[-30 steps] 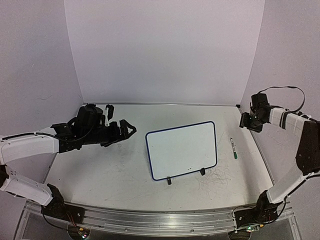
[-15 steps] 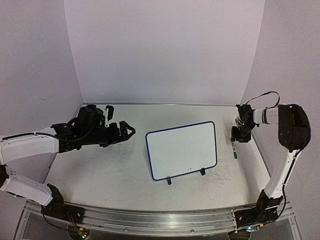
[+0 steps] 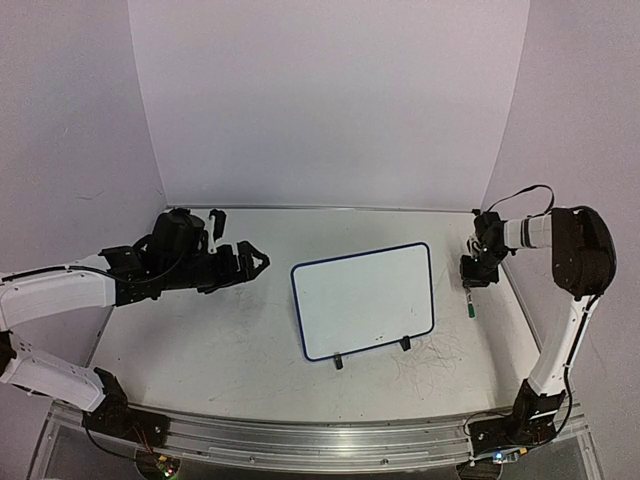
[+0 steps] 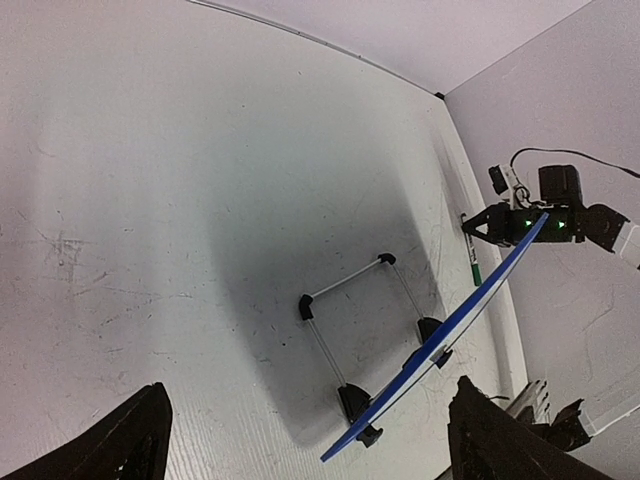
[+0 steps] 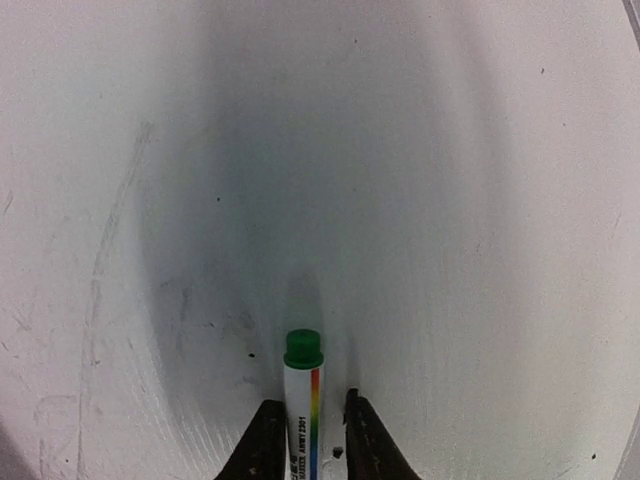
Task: Write a sentence on the whiteboard
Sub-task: Pick up the whiteboard marker from the corner of the board, then pass from the right arm to the left
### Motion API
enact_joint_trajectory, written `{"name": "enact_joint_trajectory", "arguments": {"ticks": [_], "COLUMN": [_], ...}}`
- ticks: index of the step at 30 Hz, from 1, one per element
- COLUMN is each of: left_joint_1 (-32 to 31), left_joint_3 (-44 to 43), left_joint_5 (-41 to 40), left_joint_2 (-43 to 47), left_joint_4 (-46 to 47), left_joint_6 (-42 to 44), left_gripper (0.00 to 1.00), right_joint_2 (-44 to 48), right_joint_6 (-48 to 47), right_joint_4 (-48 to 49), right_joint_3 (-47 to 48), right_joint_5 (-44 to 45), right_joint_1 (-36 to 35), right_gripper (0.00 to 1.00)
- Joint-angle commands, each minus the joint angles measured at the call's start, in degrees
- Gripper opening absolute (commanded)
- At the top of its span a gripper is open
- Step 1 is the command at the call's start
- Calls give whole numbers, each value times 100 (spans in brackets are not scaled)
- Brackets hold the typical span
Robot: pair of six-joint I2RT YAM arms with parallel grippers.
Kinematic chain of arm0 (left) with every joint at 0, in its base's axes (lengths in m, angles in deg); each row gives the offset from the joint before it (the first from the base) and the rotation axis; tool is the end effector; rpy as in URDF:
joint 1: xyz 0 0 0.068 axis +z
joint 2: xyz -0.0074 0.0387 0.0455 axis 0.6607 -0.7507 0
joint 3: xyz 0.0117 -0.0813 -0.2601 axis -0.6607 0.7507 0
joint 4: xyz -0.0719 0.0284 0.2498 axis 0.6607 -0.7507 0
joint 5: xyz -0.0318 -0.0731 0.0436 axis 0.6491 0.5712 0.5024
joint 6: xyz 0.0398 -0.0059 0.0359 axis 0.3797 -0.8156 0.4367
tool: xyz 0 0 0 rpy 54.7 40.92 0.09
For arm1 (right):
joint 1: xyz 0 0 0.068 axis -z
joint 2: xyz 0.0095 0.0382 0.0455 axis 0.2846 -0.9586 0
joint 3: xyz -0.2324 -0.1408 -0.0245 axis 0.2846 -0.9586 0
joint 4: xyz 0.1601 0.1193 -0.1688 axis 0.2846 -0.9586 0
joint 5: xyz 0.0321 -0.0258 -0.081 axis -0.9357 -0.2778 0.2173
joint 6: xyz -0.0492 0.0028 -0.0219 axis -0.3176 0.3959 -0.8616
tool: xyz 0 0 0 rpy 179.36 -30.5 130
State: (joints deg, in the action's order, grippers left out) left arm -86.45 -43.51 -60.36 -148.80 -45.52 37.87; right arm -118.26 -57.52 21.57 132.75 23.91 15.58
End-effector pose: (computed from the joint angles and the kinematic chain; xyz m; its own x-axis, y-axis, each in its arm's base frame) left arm 0.1897 -0.1896 0.2715 -0.7403 -0.2197 -0.6353 0.2697 0.7687 -0.5800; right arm 0.3901 0.0090 0.1397 -0.9166 0.0898 -0.3897 0.0515 0.9929 0.1075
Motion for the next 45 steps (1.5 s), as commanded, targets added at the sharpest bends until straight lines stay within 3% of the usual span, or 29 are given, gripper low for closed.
{"name": "enact_joint_trajectory", "arguments": {"ticks": [1, 7, 16, 22, 25, 28, 33, 40, 45], "left_joint_1": [-8, -9, 0, 1, 1, 1, -167, -1240, -1731], "left_joint_3": [-111, -198, -570, -985, -1086, -1079, -1183, -1710, -1735], "left_joint_5": [-144, -302, -576, -193, 446, 1204, 2164, 2278, 1597], "left_joint_2": [211, 263, 295, 195, 172, 73, -377, -1109, -1282], "left_joint_4": [-33, -171, -330, -247, 164, 920, 2056, 2888, 2951], "left_joint_6": [116, 185, 253, 264, 215, 44, -275, 239, 787], "left_gripper": [97, 97, 99, 99, 98, 97, 93, 85, 73], "right_joint_2": [3, 341, 1958, 3625, 4442, 4773, 4769, 4441, 4246], "right_joint_6": [0, 115, 374, 1119, 2037, 2867, 3479, 4306, 4850], "right_joint_4": [86, 375, 908, 1561, 2678, 3720, 4477, 5818, 6424], "right_joint_3": [49, -170, -696, -825, -1148, -1213, -1026, -1454, -1651], "right_joint_5": [23, -23, -503, -1791, -2729, -3055, -2479, -2087, -2107], "right_joint_1": [-58, -74, -89, -103, -178, -689, -2176, -3632, -3968], "right_gripper": [15, 1, 0, 0, 0, 0, 0, 0, 0]}}
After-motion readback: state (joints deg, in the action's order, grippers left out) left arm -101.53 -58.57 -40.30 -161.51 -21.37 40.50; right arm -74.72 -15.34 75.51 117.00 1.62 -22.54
